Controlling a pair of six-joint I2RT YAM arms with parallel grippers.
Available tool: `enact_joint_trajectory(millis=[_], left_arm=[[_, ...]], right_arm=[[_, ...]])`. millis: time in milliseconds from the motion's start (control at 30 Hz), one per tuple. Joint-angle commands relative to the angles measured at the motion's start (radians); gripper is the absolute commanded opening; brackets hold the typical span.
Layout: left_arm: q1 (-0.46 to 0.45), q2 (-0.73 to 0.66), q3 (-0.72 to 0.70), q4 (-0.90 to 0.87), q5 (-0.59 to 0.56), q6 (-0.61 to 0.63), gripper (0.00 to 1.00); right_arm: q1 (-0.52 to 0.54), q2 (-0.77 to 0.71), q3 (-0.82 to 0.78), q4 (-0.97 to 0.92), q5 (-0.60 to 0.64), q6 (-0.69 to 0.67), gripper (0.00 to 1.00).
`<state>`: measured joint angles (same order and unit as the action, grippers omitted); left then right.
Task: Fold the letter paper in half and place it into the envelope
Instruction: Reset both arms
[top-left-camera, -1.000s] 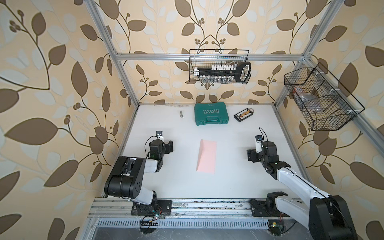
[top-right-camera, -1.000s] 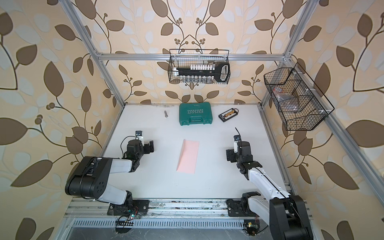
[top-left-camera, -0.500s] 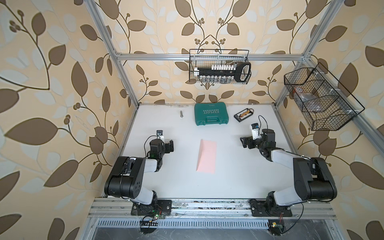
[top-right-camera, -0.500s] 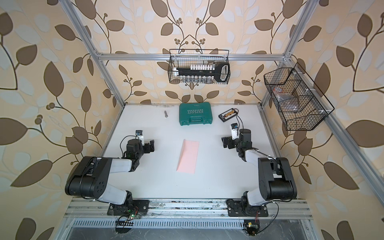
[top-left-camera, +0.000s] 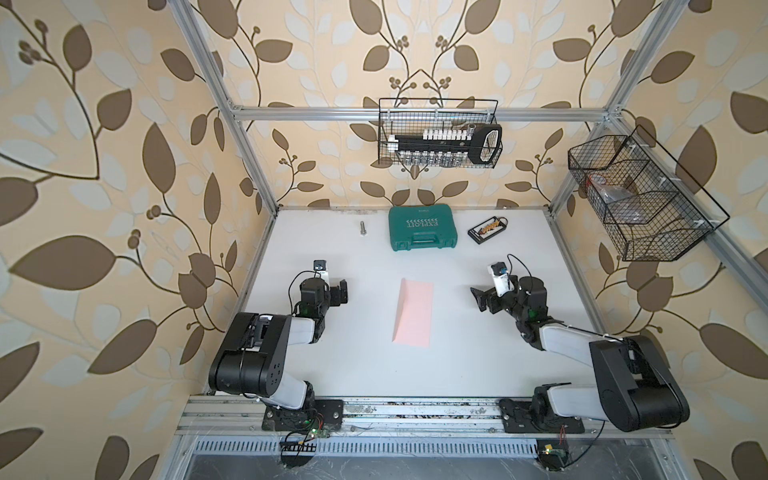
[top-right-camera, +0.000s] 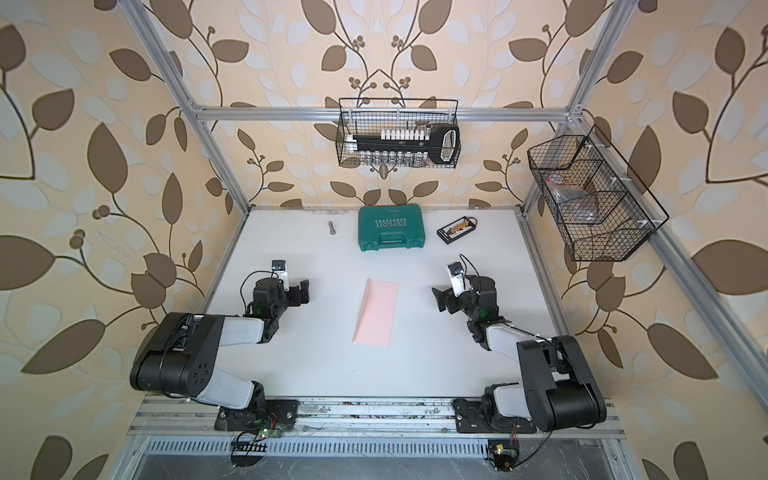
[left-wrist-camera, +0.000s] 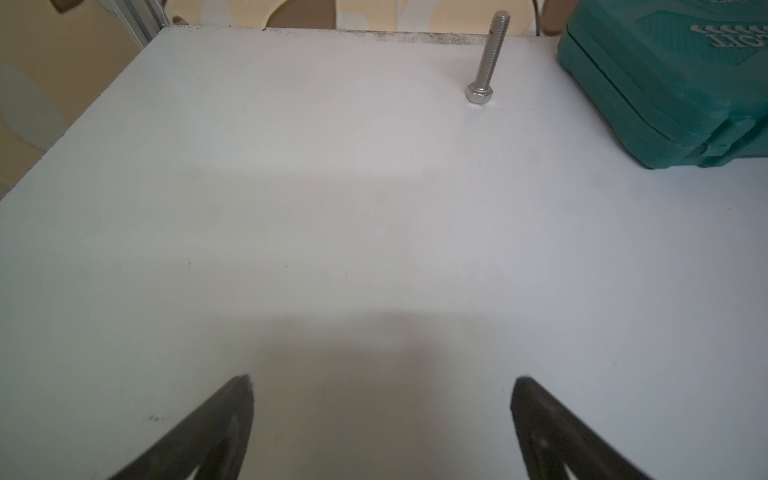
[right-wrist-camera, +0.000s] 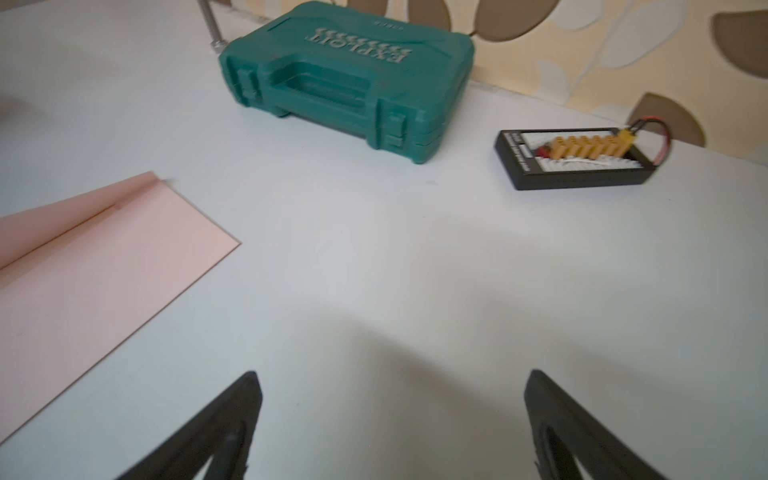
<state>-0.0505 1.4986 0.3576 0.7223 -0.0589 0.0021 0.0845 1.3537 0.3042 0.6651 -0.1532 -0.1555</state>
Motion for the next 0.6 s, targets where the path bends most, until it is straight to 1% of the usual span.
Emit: enact_joint_trajectory(millis=[0,67,100,133,167,200,233,267,300,333,400,467,500,567], left_arm=[[0.012,-0.01,0.02,0.022,0.008,0.012,0.99],[0.011,-0.011,0.018,0.025,0.008,0.014,0.99],[0.011,-0.014,0.015,0.03,0.015,0.016,0.99],[0.011,-0.016,0.005,0.042,0.042,0.028,0.99],[0.012,-0.023,-0.006,0.057,0.069,0.04,0.99],[0.011,-0.032,-0.026,0.082,0.098,0.053,0.99],[0.012,-0.043,-0.052,0.119,0.129,0.066,0.99],[0.012,-0.047,-0.073,0.153,0.15,0.074,0.99],[0.012,-0.048,-0.09,0.185,0.162,0.08,0.99],[0.012,-0.051,-0.094,0.191,0.165,0.079,0.99],[0.012,-0.04,-0.067,0.155,0.169,0.084,0.99],[0.017,-0.028,-0.03,0.098,0.187,0.085,0.99],[0.023,-0.025,-0.017,0.077,0.192,0.079,0.99],[0.034,-0.021,-0.008,0.063,0.206,0.074,0.99]], right_arm=[[-0.043,0.033,-0.085,0.324,0.223,0.138,0.98],[-0.055,0.117,-0.137,0.501,0.307,0.183,0.98],[-0.054,0.173,-0.16,0.608,0.332,0.187,0.98],[-0.052,0.204,-0.169,0.683,0.33,0.182,0.98],[-0.047,0.2,-0.166,0.674,0.323,0.172,0.98],[-0.042,0.163,-0.153,0.607,0.29,0.156,0.98],[-0.037,0.121,-0.128,0.494,0.208,0.116,0.98],[-0.028,0.11,-0.098,0.419,0.113,0.062,0.98],[-0.006,0.117,-0.083,0.388,0.095,0.03,0.98],[-0.011,0.13,-0.083,0.409,0.122,0.048,0.98],[-0.023,0.133,-0.067,0.387,0.092,0.048,0.98],[-0.053,0.13,-0.045,0.334,0.028,0.056,0.98],[-0.073,0.136,-0.025,0.312,-0.023,0.062,0.98],[-0.115,0.147,0.047,0.178,-0.079,0.089,0.98]])
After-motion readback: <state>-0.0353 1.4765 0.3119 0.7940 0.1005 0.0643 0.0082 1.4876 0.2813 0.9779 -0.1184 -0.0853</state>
